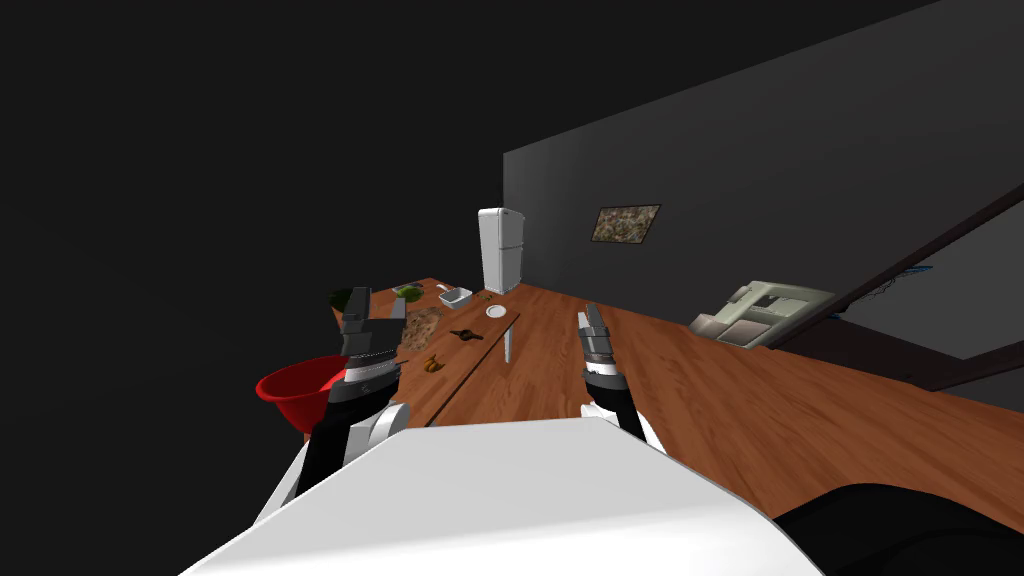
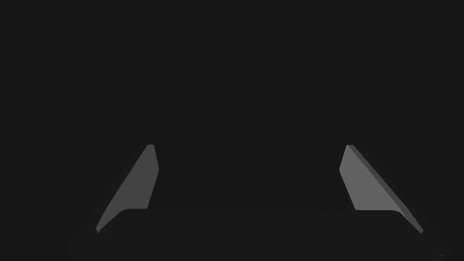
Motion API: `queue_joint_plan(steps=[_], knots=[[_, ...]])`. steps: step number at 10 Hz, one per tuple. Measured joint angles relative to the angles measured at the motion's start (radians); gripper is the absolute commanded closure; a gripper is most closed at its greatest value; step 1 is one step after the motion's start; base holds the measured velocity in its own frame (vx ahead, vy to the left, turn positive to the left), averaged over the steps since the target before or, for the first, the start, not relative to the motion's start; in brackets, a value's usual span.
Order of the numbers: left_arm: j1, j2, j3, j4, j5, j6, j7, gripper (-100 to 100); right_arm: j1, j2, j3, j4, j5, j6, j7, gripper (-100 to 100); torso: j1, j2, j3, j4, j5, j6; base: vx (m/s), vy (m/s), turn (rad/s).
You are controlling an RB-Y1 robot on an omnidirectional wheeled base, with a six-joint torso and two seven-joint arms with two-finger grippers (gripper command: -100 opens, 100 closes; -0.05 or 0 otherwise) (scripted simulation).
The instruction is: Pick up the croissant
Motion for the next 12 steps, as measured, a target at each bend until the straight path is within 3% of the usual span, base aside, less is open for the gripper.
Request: queue_joint_plan(steps=[4,7,9,12], knots=[[0.021,0.047,0.023,0.063,-0.067,0.007,0.070,-100,0.000,0.000,0.000,0.000,0.000,0.000,0.000,0,-0.003,-0.002,-0.001,0.000,-0.001,0.000,0.026,-0.043,-0.020],[0.042,0.103,0.068,0.140,-0.121,0.008,0.153,-100,0.000,0.000,0.000,0.000,0.000,0.000,0.000,0,-0.003,-0.002,-0.001,0.000,-0.001,0.000,0.031,-0.052,-0.032],[0.065,0.122,0.076,0.176,-0.162,0.005,0.195,-100,0.000,0.000,0.000,0.000,0.000,0.000,0.000,0,-0.003,-0.002,-0.001,0.000,-0.001,0.000,0.031,-0.036,-0.020],[0.080,0.169,0.114,0.248,-0.213,0.006,0.268,-100,0.000,0.000,0.000,0.000,0.000,0.000,0.000,0,-0.002,-0.002,-0.001,0.000,0.000,0.000,0.032,-0.035,-0.035]])
